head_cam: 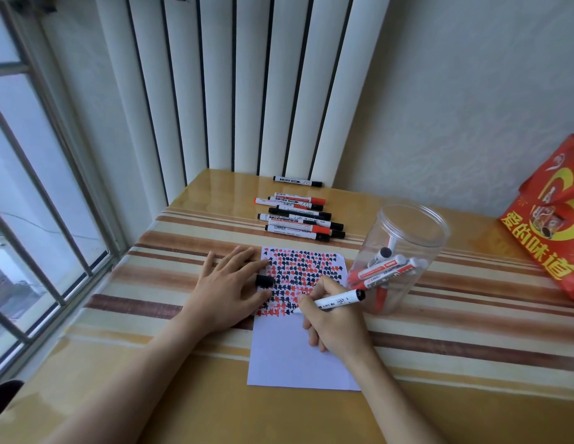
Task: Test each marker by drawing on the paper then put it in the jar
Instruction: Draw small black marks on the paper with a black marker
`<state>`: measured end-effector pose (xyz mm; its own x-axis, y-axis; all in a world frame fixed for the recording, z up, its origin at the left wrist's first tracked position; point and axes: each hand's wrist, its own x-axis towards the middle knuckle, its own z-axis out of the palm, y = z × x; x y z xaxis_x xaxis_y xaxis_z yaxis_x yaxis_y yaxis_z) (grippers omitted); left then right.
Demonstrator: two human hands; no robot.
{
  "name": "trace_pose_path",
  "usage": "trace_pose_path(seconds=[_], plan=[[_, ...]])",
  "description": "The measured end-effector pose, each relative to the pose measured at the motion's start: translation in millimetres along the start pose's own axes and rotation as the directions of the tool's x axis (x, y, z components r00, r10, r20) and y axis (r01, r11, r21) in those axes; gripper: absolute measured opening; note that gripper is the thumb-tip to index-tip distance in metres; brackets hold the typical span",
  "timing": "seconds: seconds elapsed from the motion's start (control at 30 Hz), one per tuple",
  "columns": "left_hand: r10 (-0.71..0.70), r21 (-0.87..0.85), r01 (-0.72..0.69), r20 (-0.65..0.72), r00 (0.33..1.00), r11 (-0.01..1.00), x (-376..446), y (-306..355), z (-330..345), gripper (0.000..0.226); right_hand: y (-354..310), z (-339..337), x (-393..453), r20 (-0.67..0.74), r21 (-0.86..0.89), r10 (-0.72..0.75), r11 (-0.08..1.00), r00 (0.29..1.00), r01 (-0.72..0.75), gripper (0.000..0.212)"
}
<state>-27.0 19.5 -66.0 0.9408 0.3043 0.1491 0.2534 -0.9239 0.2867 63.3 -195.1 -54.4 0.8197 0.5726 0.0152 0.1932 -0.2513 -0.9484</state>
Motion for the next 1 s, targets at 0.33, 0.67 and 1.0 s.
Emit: trace_pose_path(seconds=[0.33,0.67,1.0], plan=[[-0.004,-0.016,0.004,-0.003,1.0,1.0,-0.3,0.9,-1.0,0.074,-2.6,-1.0,-1.6,-0.03,0.0,0.039,0.999,0.999,-0.039,0.027],[0.003,-0.025,-0.003,-0.007,1.0,1.0,-1.8,0.7,-1.4,0.067,-4.3,-1.2,-2.3,0.001,-0.024,0.033,0.999,0.999,-0.033,0.027],[0.006,-0.034,-0.007,-0.017,1.0,0.999,-1.9,1.7,-2.2,0.068,-1.6,-0.4,-1.0,-0.019,-0.016,0.017,1.0,1.0,-0.017,0.027]])
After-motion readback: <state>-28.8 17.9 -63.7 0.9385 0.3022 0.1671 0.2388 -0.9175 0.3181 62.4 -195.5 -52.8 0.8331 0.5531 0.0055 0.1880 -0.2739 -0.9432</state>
